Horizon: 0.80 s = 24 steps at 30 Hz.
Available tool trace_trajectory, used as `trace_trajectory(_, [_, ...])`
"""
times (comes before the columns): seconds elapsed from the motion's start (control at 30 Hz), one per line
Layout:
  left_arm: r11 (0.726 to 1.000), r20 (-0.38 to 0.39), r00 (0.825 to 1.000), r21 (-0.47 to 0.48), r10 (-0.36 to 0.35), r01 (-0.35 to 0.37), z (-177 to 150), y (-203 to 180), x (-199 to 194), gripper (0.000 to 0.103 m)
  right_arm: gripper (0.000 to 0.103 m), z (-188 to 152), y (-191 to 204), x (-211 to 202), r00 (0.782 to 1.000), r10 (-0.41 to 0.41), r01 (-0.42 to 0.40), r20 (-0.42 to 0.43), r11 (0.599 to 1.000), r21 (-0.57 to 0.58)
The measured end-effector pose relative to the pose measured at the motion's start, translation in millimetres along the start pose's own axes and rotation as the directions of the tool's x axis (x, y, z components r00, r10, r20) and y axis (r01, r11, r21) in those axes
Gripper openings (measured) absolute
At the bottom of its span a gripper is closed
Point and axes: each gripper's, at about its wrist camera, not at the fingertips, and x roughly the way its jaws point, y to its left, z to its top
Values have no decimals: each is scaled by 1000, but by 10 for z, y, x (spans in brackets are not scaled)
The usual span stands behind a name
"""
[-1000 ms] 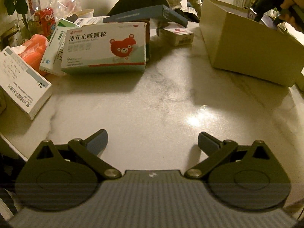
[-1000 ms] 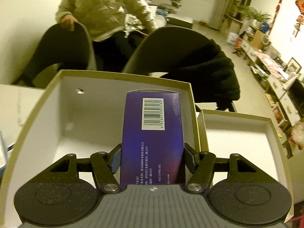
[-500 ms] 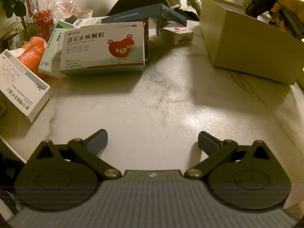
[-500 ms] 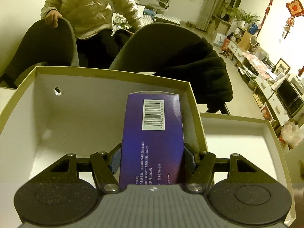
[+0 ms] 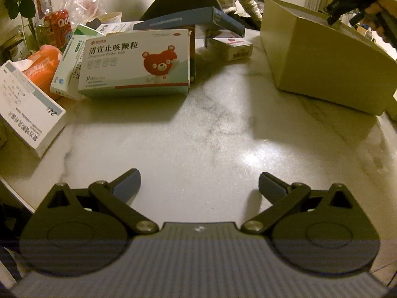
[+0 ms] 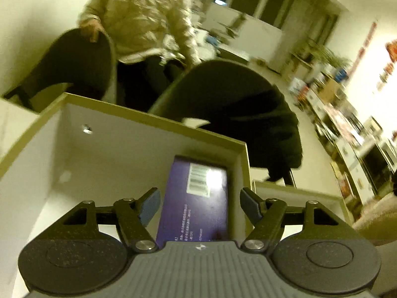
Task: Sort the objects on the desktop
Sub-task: 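Lower the purple box into the beige box and open the right gripper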
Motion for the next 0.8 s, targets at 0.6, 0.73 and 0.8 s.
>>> trace_trajectory(0.6, [1000,1,1000,-9,-7,7,-12,-3,-20,103,61,-582,66,-297,967,222,-253,-121,836,-486])
trace_trajectory(0.73, [1000,1,1000,-8,-4,4,-8,-5,-14,103,61,-612,33,-242,975,198,-223,-104,849,-479])
trace_trajectory(0.8, [1000,2,1000,-8,-3,3,-6,-6,-7,103,59,-598,-17,-210,977,192,-214,-95,864,-456])
